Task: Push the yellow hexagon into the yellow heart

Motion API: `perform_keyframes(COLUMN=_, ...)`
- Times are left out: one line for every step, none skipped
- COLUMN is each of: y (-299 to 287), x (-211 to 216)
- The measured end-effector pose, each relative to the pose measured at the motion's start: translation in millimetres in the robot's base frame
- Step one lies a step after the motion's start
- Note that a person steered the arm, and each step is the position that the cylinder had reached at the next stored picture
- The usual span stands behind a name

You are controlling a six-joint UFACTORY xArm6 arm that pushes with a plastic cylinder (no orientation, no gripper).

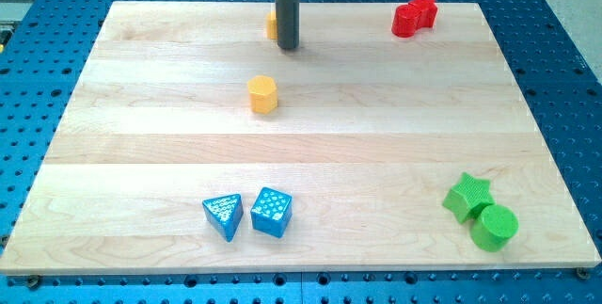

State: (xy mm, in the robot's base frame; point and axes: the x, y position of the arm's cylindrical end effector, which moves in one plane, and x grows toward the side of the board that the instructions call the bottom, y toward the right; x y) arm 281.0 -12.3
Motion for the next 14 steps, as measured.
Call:
perform_keyframes(y=36.7, x=51.0)
perform_keyframes(y=50.6, x=119.7)
perform_keyframes(y=16.5, x=163.3)
perform_keyframes(y=-34.9, x=165.1)
perform_keyframes(y=-23.4, x=142.4)
perform_keyframes(y=-17.9, x=93.9)
perform_keyframes(y=-13.7, x=50.1)
perform_keyframes(y=-19.7, x=104.3)
perform_keyframes(y=-28.2, x=122.4)
perform_keyframes(y=-32.9, x=87.6)
perform_keyframes(y=-46.4, x=102.5)
perform_keyframes(y=-75.3, x=97.0)
perform_keyframes(y=-33.0, x=62.5)
perform_keyframes(y=-3.5, x=47.1)
